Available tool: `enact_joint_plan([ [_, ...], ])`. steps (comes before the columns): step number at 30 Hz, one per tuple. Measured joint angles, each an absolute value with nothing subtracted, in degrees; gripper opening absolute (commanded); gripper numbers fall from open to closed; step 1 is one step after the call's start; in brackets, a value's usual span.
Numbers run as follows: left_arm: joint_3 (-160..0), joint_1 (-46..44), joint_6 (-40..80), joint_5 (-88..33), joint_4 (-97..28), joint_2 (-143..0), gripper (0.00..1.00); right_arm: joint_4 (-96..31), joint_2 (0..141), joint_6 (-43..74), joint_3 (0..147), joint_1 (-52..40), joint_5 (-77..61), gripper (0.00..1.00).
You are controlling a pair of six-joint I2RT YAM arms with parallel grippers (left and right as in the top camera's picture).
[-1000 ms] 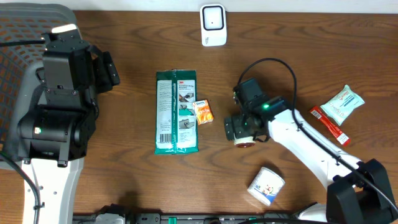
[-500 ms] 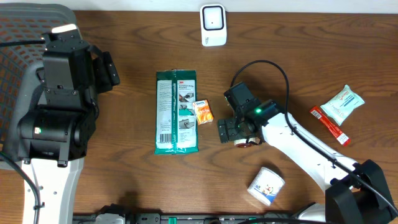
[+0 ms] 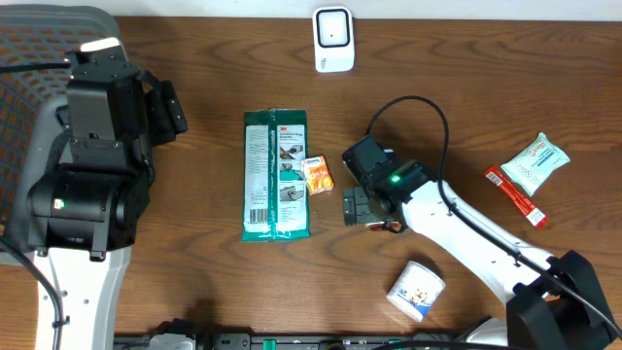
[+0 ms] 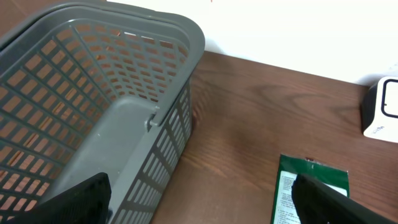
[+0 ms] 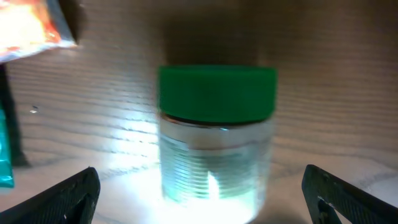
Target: Scan the item barcode
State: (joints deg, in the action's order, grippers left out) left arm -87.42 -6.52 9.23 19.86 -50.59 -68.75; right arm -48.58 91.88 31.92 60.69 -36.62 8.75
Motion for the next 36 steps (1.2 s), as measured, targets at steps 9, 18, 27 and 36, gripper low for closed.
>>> enact_joint_plan([
  [9, -87.4, -6.5, 9.2, 19.9, -50.6, -68.8, 0.92, -48.1, 91.9, 32.7, 60.5, -38.1, 11.6, 0.84],
  [18, -87.4, -6.5, 9.2, 19.9, -50.6, -68.8, 0.92, -45.3, 93.4, 32.7, 59.2, -38.2, 12.4, 0.8],
  [27, -87.4, -6.5, 9.2, 19.9, -50.6, -68.8, 0.92, -44.4, 98.1, 32.6, 59.0, -38.2, 12.7, 0.65],
  [36, -87.4, -6.5, 9.2, 19.9, -50.6, -68.8, 0.92, -47.3, 98.0, 32.4, 59.4, -38.2, 12.8, 0.68],
])
